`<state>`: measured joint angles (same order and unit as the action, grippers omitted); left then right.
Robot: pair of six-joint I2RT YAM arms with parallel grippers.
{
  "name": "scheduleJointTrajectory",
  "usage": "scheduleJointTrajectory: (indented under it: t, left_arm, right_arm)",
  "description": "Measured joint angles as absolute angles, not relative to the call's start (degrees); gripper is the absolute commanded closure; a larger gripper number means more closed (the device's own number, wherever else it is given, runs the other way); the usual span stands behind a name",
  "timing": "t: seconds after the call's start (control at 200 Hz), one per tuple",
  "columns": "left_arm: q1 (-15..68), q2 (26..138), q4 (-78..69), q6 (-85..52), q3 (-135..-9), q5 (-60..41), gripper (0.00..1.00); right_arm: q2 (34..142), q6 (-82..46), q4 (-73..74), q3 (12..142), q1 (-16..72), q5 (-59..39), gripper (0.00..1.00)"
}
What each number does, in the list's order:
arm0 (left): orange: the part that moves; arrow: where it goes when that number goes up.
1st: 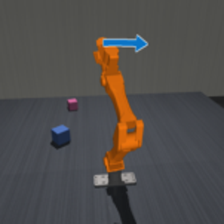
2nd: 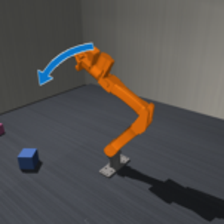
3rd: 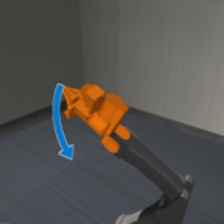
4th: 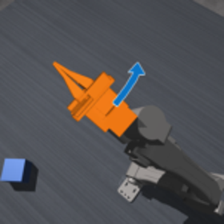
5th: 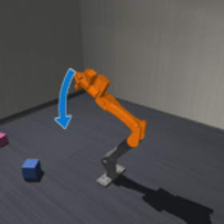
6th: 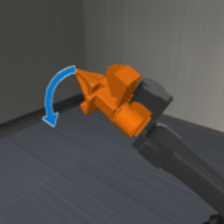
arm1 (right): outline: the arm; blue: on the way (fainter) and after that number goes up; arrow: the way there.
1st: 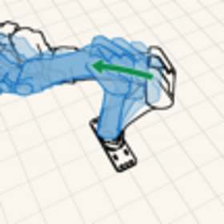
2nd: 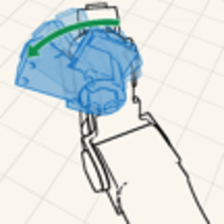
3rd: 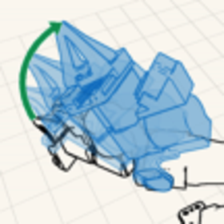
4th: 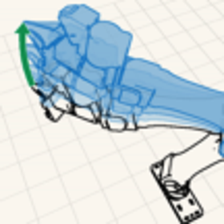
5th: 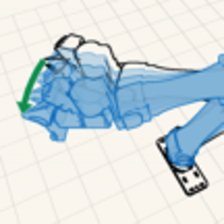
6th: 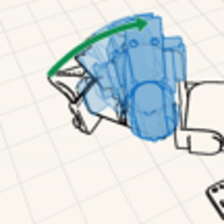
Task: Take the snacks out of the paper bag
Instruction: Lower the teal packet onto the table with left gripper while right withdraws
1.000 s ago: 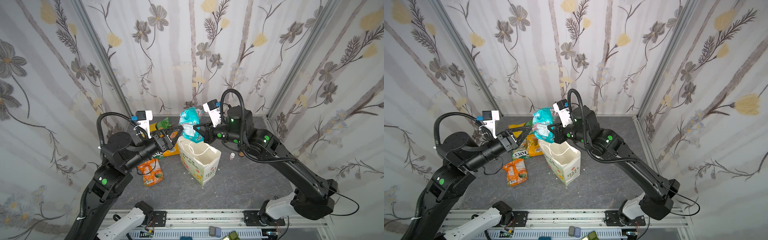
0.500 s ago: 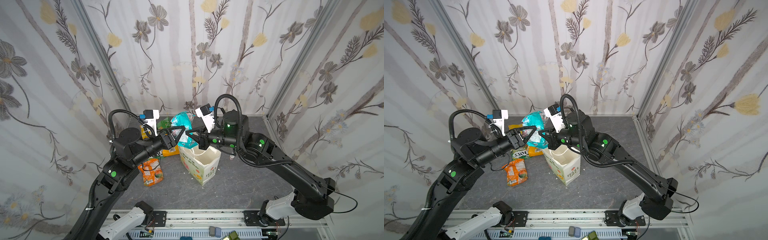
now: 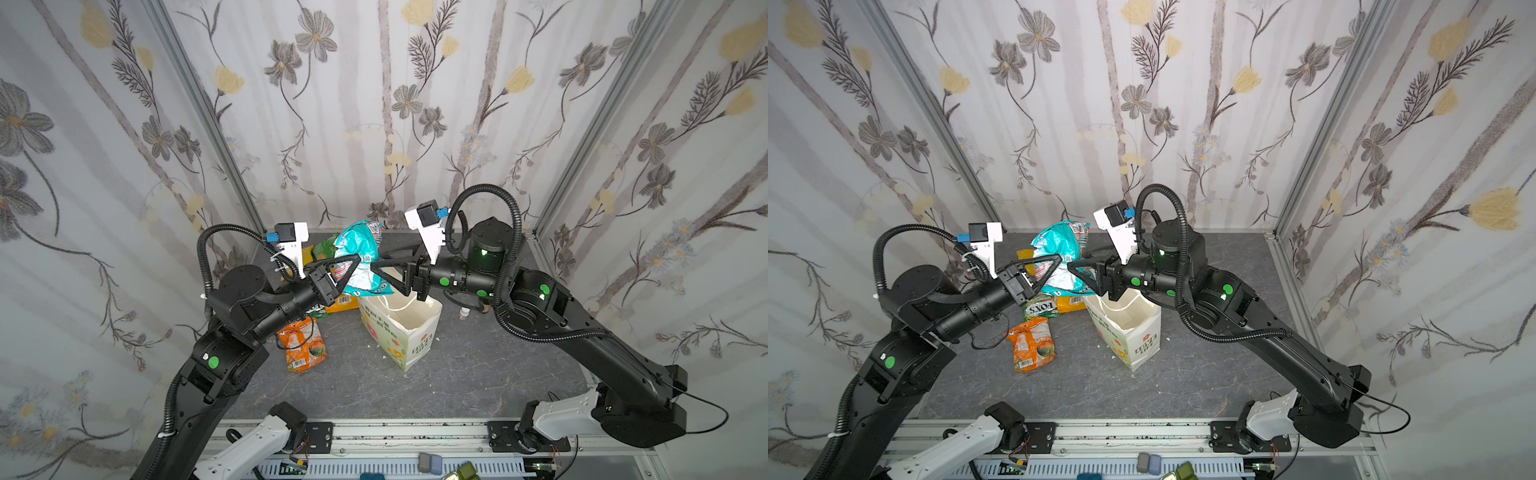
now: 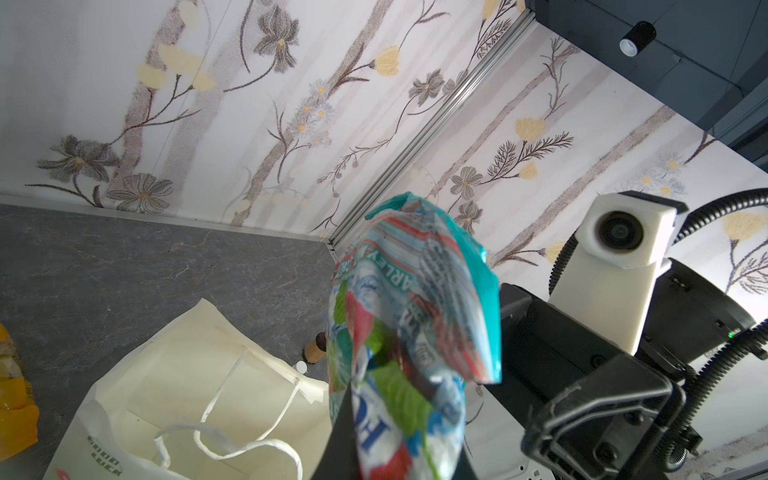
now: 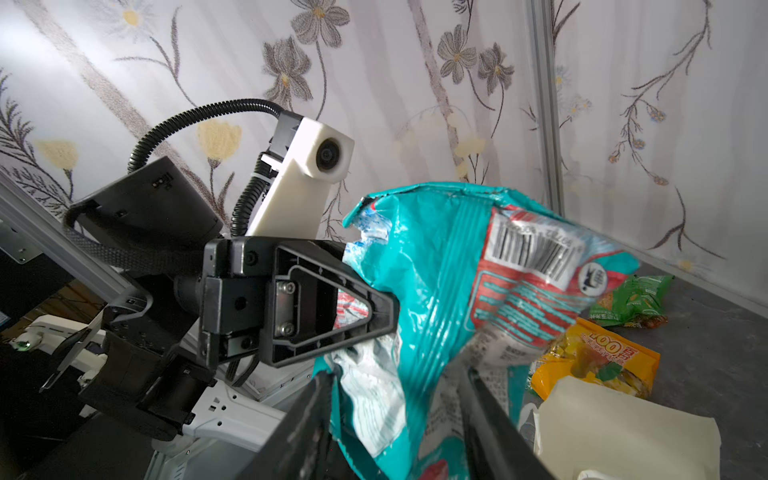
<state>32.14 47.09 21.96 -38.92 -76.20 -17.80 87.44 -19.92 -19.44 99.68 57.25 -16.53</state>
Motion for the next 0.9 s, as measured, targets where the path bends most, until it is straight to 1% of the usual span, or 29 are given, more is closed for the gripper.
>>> scheduleJointTrajectory:
  t: [0.115, 0.235, 0.41, 0.53, 0.739, 0.904]
  left_arm:
    - [32.1, 44.8, 23.2, -37.3, -76.8, -16.3, 0.96]
    - [32.1, 41.1, 25.3, -35.5, -75.7, -13.0, 0.97]
    - [32.1, 34.3, 28.5, -33.0, -70.3, -5.2, 0.98]
    - [32.1, 31.4, 31.8, -32.0, -65.3, 0.6, 0.98]
    - [32.1, 29.5, 35.8, -32.0, -55.9, 10.2, 0.98]
    - [31.7, 31.4, 35.8, -32.1, -49.9, 13.4, 0.98]
  right_arm:
    - [84.5, -18.7, -17.2, 97.2, 57.2, -14.7, 0.15]
    - [78.9, -17.8, -13.3, 90.1, 56.5, -10.0, 0.01]
    - [70.0, -17.8, -6.5, 77.3, 54.0, -1.3, 0.01]
    - [65.9, -20.7, -2.9, 71.2, 50.4, 2.0, 0.01]
    - [64.8, -25.7, -1.6, 67.4, 45.9, 1.2, 0.01]
    - [65.3, -27.4, -1.6, 67.3, 45.4, -0.4, 0.01]
